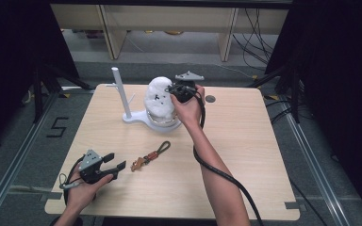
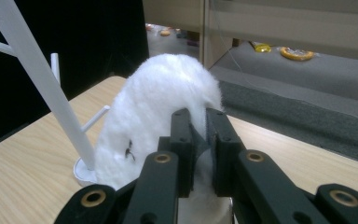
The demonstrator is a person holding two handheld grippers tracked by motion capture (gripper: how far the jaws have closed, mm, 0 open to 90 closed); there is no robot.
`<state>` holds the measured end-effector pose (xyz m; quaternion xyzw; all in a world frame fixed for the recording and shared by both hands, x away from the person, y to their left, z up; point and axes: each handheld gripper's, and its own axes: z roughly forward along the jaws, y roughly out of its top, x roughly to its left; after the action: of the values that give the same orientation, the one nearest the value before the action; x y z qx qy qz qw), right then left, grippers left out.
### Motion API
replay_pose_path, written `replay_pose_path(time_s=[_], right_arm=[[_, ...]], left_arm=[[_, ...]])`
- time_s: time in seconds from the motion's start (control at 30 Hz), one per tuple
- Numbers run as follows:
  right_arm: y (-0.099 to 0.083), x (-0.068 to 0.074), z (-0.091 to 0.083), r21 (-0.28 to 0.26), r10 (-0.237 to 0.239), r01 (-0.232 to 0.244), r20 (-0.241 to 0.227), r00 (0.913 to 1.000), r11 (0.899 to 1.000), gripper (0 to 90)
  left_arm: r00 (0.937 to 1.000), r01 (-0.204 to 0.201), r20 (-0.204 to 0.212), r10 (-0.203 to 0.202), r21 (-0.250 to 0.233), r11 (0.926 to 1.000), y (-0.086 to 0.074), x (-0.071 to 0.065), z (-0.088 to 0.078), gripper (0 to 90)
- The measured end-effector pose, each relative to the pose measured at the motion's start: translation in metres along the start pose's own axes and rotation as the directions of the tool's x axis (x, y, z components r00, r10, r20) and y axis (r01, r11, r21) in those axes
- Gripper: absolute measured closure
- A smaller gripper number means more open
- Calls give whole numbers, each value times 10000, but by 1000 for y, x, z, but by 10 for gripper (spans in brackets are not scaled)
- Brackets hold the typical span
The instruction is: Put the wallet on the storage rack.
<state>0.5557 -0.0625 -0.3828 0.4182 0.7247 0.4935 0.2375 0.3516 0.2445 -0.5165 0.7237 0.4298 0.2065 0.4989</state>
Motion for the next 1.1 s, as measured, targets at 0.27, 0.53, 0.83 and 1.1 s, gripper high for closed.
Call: replay_pose_path(time_s=[0.27,0.53,0.83,1.1], right_arm=[[-5,-2,2,26,-92,91,235,9997,10000,825],[-9,-2,3,208,-511,502,463,9976,9985,822],[-13,-1,6,546,-682,653,526,9963,9964,788],[-14,-3,7,694,-642,601,575,9963,9958,663]], left_arm=[[10000,15,4,-15,5,10000,0,-1,0,360],[10000,27,-9,-27,-18,10000,0,-1,0,360],[10000,35,17,-35,11,10000,-1,-1,0,360],[9999,1,106,-1,-12,10000,-1,-1,1,359]])
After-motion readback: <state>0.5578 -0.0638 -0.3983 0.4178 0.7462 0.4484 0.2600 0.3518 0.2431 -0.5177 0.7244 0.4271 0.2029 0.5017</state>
